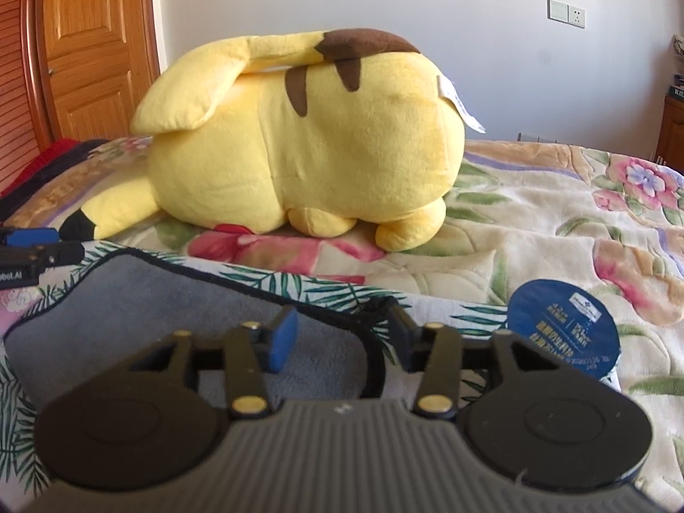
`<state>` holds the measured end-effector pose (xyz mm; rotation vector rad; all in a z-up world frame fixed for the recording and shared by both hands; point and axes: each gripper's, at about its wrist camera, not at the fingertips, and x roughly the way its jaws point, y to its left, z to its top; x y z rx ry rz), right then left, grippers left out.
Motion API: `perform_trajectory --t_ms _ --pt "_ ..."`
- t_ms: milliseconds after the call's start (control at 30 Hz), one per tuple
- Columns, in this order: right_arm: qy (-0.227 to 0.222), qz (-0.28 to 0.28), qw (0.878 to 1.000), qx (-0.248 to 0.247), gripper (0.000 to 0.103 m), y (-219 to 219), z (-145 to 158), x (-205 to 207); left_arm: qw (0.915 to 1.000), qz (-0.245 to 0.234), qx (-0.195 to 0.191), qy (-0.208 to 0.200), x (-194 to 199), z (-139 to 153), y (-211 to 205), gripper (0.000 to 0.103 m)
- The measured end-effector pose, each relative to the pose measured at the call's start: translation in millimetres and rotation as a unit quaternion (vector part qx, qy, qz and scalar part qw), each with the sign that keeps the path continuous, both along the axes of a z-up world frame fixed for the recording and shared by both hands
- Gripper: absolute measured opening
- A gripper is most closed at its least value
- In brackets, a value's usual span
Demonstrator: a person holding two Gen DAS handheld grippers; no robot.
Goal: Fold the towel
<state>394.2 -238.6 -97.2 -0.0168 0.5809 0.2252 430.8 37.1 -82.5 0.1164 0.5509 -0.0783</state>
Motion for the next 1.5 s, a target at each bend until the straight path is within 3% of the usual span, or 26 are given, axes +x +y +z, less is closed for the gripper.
perform_trajectory --t_ms 200,267,600,1033,1100,1200,1267,1333,1433,1500 --pt "0.003 0.007 1.000 0.003 0.049 3.3 9.4 -15.7 0.9998 -0.017 0.001 -0.003 -19.2 14.6 -8.9 0.052" --pt "0.002 0.010 1.000 0.005 0.049 5.2 16.0 -23.7 0.9997 -0.021 -0.001 -0.008 -28.4 22.9 -11.6 0.061" --pt "-0.013 0.015 1.000 0.017 0.049 14.5 62.2 -68.1 0.9995 -0.028 0.000 -0.017 -64.6 74.4 -21.3 0.062" --pt "-0.029 0.022 0.999 0.030 0.051 18.0 110.7 -140.3 0.9990 -0.038 0.016 -0.021 -133.5 127.6 -25.3 0.073" --pt "-0.033 0.020 0.999 0.030 0.054 17.5 117.4 -149.8 0.9990 -0.038 0.011 -0.021 -144.7 137.2 -25.0 0.077" --pt "-0.042 0.014 0.999 0.029 0.066 16.3 127.6 -164.4 0.9986 -0.044 0.002 -0.028 -162.0 151.3 -26.1 0.082" --pt "-0.049 0.010 0.998 0.027 0.082 16.0 133.6 -173.4 0.9984 -0.046 0.001 -0.032 -171.9 160.8 -27.3 0.084" --pt "-0.056 0.006 0.998 0.030 0.090 14.6 139.0 -182.1 0.9983 -0.047 -0.001 -0.035 -181.1 169.4 -27.8 0.084" --pt "-0.057 0.003 0.998 0.033 0.093 14.4 145.9 -193.1 0.9980 -0.047 -0.001 -0.042 -194.4 181.0 -28.1 0.084" --pt "-0.061 0.002 0.998 0.033 0.100 15.4 149.0 -202.0 0.9978 -0.047 -0.003 -0.046 -204.3 187.5 -27.9 0.084"
